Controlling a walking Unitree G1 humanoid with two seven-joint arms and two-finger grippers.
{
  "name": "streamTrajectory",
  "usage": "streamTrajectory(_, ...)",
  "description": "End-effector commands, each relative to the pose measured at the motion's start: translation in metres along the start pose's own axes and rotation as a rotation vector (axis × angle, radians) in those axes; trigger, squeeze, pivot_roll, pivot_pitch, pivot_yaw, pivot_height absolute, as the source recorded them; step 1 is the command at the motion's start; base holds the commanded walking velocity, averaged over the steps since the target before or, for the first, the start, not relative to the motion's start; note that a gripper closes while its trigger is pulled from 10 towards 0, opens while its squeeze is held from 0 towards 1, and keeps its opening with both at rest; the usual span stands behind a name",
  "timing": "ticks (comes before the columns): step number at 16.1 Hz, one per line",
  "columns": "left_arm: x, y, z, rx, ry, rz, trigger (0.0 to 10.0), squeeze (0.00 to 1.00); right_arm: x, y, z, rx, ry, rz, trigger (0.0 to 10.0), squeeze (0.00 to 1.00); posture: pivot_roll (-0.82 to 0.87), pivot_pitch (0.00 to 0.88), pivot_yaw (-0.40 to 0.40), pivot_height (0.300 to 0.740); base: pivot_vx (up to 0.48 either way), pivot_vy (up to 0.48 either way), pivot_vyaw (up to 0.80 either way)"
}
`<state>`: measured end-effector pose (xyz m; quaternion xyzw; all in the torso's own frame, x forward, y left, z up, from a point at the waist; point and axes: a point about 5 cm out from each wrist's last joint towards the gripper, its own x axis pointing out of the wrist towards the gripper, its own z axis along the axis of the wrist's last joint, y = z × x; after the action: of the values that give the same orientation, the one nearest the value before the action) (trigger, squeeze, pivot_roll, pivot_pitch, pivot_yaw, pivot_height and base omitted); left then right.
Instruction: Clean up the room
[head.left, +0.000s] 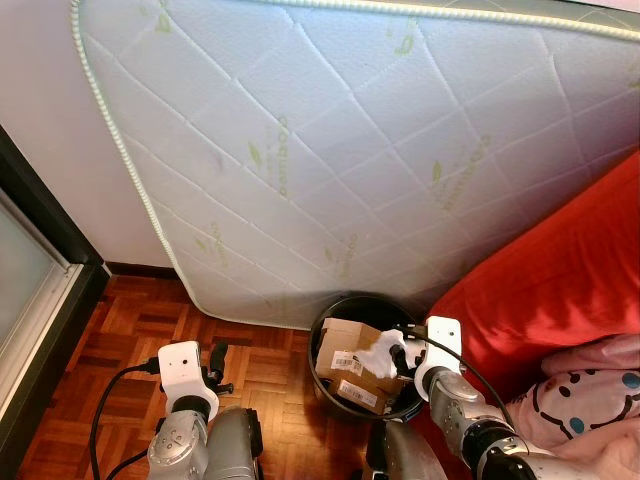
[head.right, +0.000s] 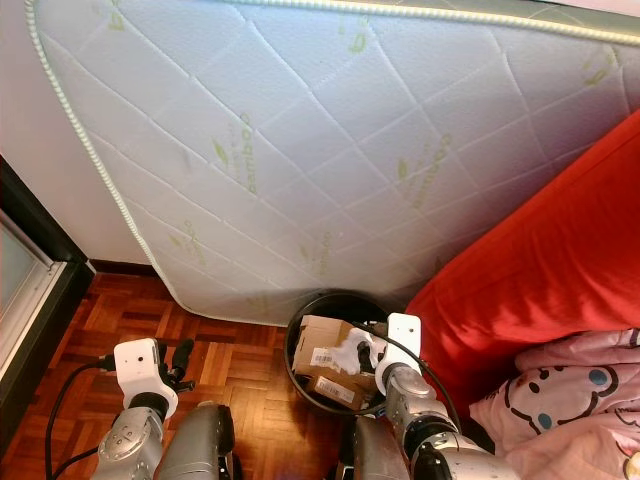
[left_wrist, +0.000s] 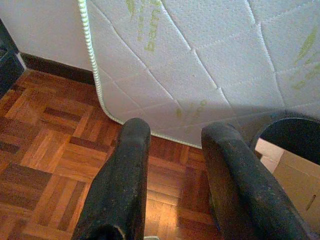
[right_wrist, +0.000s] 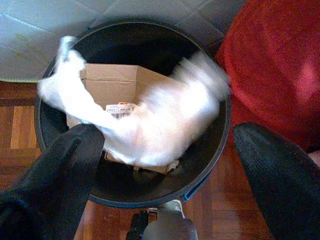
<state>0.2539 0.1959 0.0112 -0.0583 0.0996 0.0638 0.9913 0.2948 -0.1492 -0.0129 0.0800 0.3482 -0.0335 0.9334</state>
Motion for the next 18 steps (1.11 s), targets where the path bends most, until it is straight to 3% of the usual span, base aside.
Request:
streamTrajectory(1,-0.003,0.001,-0.004,-0.001,0.018,0.006,10.0,0.0,0.0,-0.006,-0.002,0.024,-0.003,-0.019,10.0,1.0,0.11,0.167,-0.112,0.625,0.0,0.0,0.0)
streamTrajectory(3,-0.003,0.001,-0.004,-0.002,0.018,0.004,10.0,0.0,0.0,-0.007,0.006,0.05,-0.049,-0.019,10.0,1.0,0.12,0.166,-0.112,0.625,0.0,0.0,0.0)
streamTrajectory(4,-0.002,0.001,-0.004,-0.002,0.018,0.004,10.0,0.0,0.0,-0.008,0.006,0.228,-0.043,-0.019,10.0,1.0,0.11,0.166,-0.112,0.625,0.0,0.0,0.0)
streamTrajectory(5,-0.002,0.0,-0.004,-0.002,0.017,0.004,10.0,0.0,0.0,-0.009,0.003,0.28,-0.022,-0.028,10.0,1.0,0.11,0.166,-0.111,0.625,0.0,0.0,0.0)
streamTrajectory(7,-0.002,0.0,-0.003,-0.001,0.017,0.005,10.0,0.0,0.0,-0.012,0.004,0.208,-0.032,-0.044,10.0,1.0,0.12,0.169,-0.112,0.625,0.0,0.0,0.0)
streamTrajectory(9,-0.003,0.001,-0.004,-0.001,0.017,0.007,10.0,0.0,-0.001,-0.014,0.005,0.08,-0.049,-0.05,10.0,1.0,0.12,0.171,-0.113,0.625,0.0,0.0,0.0)
streamTrajectory(13,-0.003,0.001,-0.004,0.0,0.018,0.008,10.0,0.0,-0.001,-0.008,0.004,-0.27,-0.066,-0.025,10.0,1.0,0.12,0.175,-0.113,0.625,0.0,0.0,0.0)
streamTrajectory(16,-0.004,0.001,-0.004,-0.002,0.018,0.011,10.0,0.0,-0.002,-0.007,-0.004,-0.36,-0.051,-0.035,10.0,1.0,0.12,0.177,-0.114,0.625,0.0,0.0,0.0)
streamTrajectory(18,-0.004,0.001,-0.005,-0.003,0.023,0.01,10.0,0.0,-0.002,-0.009,-0.009,-0.365,-0.025,-0.035,10.0,1.0,0.12,0.177,-0.114,0.625,0.0,0.0,0.0)
